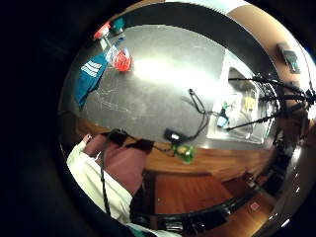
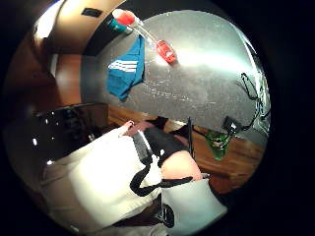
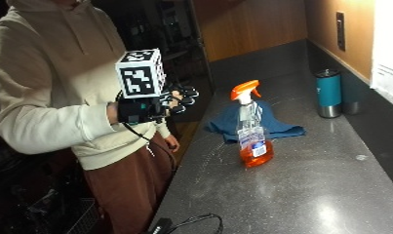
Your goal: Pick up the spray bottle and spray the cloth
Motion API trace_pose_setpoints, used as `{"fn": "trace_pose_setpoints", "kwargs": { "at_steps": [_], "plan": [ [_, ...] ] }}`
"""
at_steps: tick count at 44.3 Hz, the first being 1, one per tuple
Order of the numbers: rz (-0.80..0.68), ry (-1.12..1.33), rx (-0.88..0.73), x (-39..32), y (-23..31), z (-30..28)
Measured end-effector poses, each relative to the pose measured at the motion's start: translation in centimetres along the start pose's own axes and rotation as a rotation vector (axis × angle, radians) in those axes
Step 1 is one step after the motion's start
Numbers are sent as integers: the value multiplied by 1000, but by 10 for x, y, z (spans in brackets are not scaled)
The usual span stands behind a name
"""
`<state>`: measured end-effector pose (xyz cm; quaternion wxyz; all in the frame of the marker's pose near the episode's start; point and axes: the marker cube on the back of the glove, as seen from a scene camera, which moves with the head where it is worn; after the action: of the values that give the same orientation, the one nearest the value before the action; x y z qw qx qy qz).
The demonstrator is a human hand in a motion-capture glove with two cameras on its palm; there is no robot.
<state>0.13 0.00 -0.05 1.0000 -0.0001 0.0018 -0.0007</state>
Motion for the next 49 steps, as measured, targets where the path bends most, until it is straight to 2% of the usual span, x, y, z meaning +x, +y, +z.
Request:
{"fn": "trace_pose_setpoints", "kwargs": {
  "at_steps": [29, 49],
  "plan": [
    [40, 43, 13, 24, -5, 1],
    [51, -84, 128, 35, -22, 31]
  ]
}}
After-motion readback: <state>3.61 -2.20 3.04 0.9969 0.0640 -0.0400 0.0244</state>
